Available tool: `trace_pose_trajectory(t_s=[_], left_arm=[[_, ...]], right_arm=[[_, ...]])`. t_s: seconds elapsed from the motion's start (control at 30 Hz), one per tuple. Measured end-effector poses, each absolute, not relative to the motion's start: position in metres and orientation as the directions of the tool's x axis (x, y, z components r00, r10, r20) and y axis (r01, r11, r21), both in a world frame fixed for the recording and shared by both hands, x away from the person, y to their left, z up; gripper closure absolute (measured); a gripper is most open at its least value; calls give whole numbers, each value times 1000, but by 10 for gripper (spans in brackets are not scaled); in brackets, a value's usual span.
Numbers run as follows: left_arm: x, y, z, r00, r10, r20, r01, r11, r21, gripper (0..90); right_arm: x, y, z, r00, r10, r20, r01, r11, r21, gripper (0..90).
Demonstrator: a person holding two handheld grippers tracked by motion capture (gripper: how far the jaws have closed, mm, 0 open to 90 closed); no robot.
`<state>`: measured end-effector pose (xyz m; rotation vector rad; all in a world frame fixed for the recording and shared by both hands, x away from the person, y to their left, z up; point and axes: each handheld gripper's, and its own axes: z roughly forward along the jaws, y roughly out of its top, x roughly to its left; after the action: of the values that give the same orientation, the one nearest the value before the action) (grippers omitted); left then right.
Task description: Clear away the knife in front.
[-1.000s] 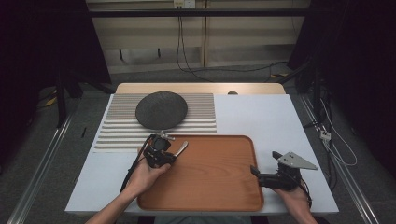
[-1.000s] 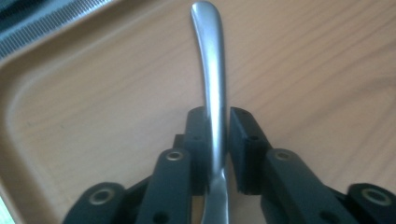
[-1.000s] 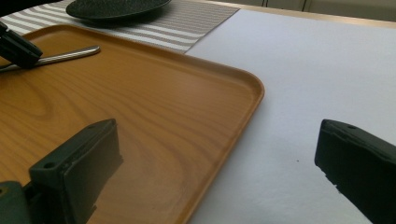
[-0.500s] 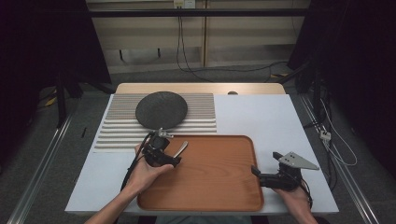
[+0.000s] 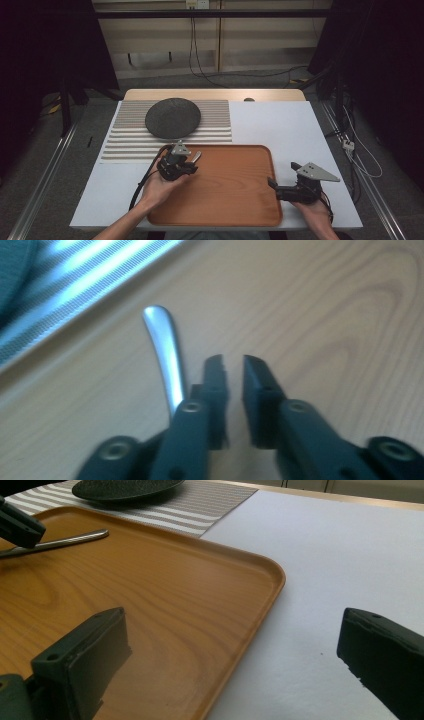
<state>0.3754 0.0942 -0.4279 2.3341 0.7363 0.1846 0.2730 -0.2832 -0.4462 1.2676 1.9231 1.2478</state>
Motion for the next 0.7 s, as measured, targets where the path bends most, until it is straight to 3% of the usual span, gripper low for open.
trace_pose_trajectory(t_s=[0.13, 0.7], left_arm=[[379, 92, -434, 817, 576, -26, 467, -633, 617, 900], [385, 98, -434, 800, 600, 3, 492, -657, 571, 900]], right_arm=[[272, -283, -446, -431, 900, 64, 423, 139, 895, 0], [272, -282, -446, -435, 898, 60, 422, 144, 895, 0]])
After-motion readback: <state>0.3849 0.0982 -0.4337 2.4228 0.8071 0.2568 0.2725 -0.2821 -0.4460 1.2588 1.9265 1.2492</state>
